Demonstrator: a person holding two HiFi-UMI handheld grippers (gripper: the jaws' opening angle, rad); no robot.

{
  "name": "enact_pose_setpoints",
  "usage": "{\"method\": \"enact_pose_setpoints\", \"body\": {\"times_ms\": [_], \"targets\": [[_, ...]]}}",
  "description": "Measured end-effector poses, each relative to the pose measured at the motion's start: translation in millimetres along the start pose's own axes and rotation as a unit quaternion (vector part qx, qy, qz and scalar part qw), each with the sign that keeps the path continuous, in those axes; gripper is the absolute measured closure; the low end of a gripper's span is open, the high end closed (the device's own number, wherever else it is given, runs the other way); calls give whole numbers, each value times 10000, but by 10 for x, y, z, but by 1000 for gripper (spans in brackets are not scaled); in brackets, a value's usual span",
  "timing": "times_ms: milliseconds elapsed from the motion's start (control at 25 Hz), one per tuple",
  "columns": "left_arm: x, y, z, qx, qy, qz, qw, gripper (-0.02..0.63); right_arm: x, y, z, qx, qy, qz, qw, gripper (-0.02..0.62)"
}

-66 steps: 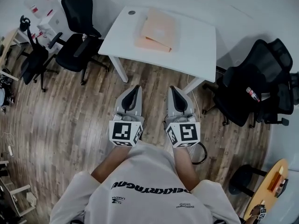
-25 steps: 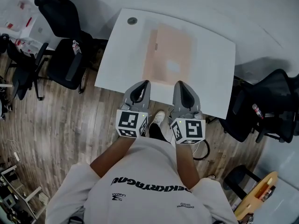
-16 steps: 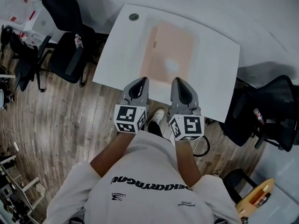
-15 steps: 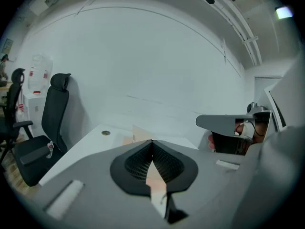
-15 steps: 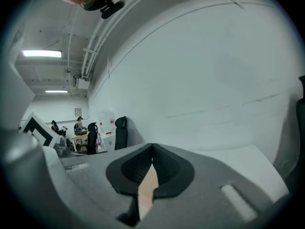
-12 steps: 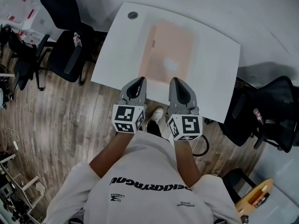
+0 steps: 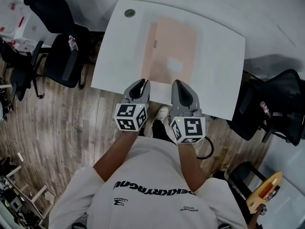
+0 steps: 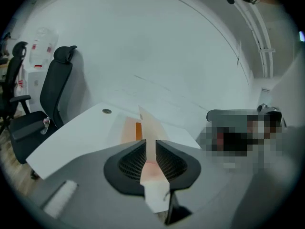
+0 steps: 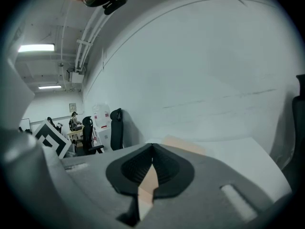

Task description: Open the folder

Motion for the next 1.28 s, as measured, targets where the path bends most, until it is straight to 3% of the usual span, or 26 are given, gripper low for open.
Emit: {"method": "enact_pose_setpoints", "body": {"times_ms": [80, 640, 960, 1280], "targets": [[-34, 54, -62, -103, -126, -47, 9999, 531, -8, 36, -19, -11, 8, -27, 10000, 594], [-125, 368, -259, -362, -1049, -303, 9934, 511, 57, 154, -130, -159, -14, -187, 9997, 594], [-87, 421, -257, -320, -1222, -304, 9915, 585, 142, 125, -158, -180, 21, -187, 9997, 594], [0, 392, -129, -187, -1441, -487, 9882, 606, 159, 105, -150, -186, 54, -152, 9997, 594]]}}
Point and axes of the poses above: the fingertips, and each gripper's own axes: y forward along the fingers, x to its right, z out of its top, the point moved 2 cm from there along -y, backward along the fingers, and after that the axes turned 10 degrees about y, right-handed, at the moved point
